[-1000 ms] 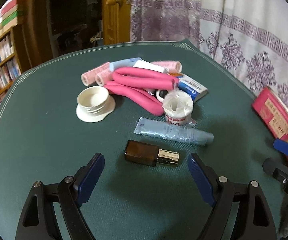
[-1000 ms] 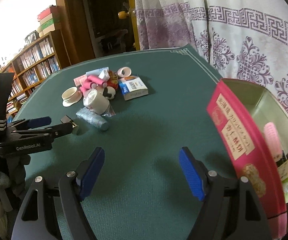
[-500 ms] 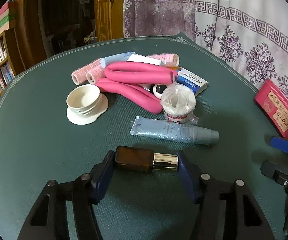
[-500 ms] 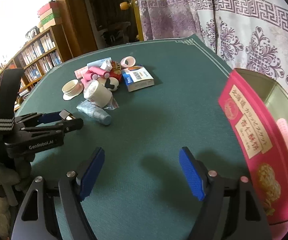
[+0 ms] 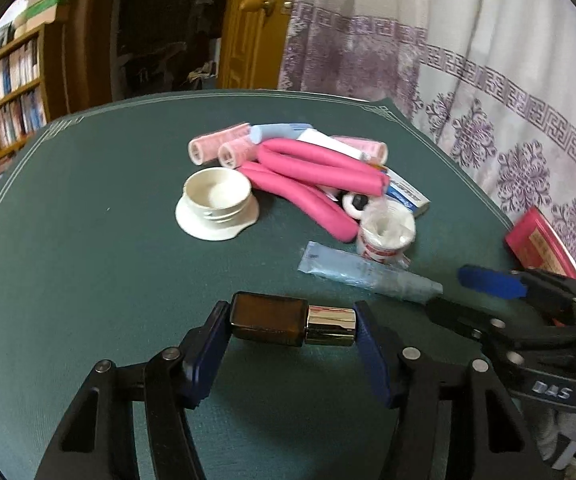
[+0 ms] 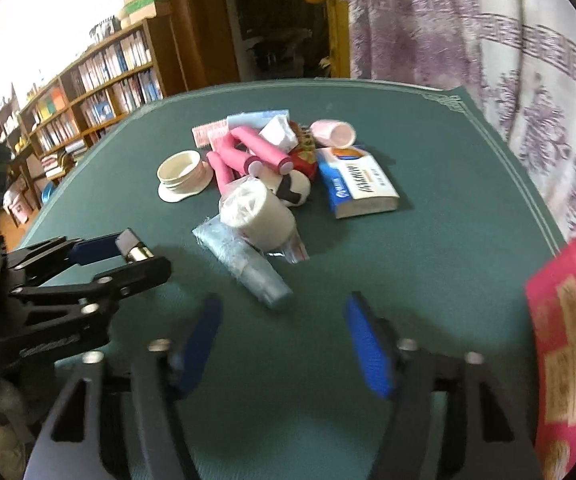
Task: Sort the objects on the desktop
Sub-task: 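Grasp the blue tube with the right tool while the left tool holds the brown bottle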
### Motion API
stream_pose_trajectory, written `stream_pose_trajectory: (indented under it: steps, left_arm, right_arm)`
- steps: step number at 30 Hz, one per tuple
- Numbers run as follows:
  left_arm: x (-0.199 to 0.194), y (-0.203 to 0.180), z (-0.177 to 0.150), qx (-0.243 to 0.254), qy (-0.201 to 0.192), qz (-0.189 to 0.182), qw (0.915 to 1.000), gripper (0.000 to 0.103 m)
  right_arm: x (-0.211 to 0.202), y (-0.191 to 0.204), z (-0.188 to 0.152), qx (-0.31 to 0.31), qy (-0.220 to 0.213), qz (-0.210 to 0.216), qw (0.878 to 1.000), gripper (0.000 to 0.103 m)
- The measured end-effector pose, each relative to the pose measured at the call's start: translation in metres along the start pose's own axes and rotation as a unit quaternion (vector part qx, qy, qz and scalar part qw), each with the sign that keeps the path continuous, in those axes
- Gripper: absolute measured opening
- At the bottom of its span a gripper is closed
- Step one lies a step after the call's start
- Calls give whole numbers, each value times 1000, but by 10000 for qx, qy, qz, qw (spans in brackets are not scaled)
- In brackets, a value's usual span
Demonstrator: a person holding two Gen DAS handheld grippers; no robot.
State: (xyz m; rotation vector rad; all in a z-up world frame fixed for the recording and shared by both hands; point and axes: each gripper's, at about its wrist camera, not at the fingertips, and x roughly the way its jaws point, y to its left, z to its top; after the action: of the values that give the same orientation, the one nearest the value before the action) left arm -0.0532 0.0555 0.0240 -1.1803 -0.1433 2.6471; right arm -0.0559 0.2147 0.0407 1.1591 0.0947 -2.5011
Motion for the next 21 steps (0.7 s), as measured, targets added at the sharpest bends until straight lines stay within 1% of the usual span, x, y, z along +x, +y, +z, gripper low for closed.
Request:
stream_pose_trajectory:
  steps: [2, 7, 9, 11, 12, 13, 14, 17, 19, 21]
  left_arm:
    - [1, 2, -1, -54, 23, 2, 10000, 62]
    - [3, 3, -1, -80, 44, 2, 10000, 62]
    - [3, 3, -2, -81, 53, 5, 10000, 62]
    - [4, 4, -1, -97, 68, 7, 9999, 62]
    - [4, 4, -1, -106, 72, 8, 9999, 62]
    - [4, 4, -1, -121, 79, 8, 9999, 62]
    - [5, 5, -1, -130, 85, 11, 9999, 62]
    - [5, 6, -1, -147, 94, 25, 9998, 62]
    - [5, 6, -2, -154, 87, 30, 9998, 62]
    - [5, 6, -2, -156, 81, 39, 9998, 62]
  right_arm:
    - [9, 3, 5, -74, 66, 39, 9999, 52]
    - [32, 12, 15, -298, 327, 219, 9988, 49]
    - [38, 19, 17, -506, 306, 110, 9982, 48]
    - [41, 22, 18, -623, 255, 63, 9977, 45]
    - [42, 22, 18, -648, 242, 49, 9976, 44]
    - [42, 23, 17, -678, 226, 33, 9974, 41]
    - [41, 25, 15, -713, 210, 25, 9972, 35]
    - [35, 27, 9, -786, 193, 67, 9967, 28]
    - [28, 28, 3, -832, 209, 95, 9963, 25]
    - [17, 27, -9, -830, 244, 166, 9961, 23]
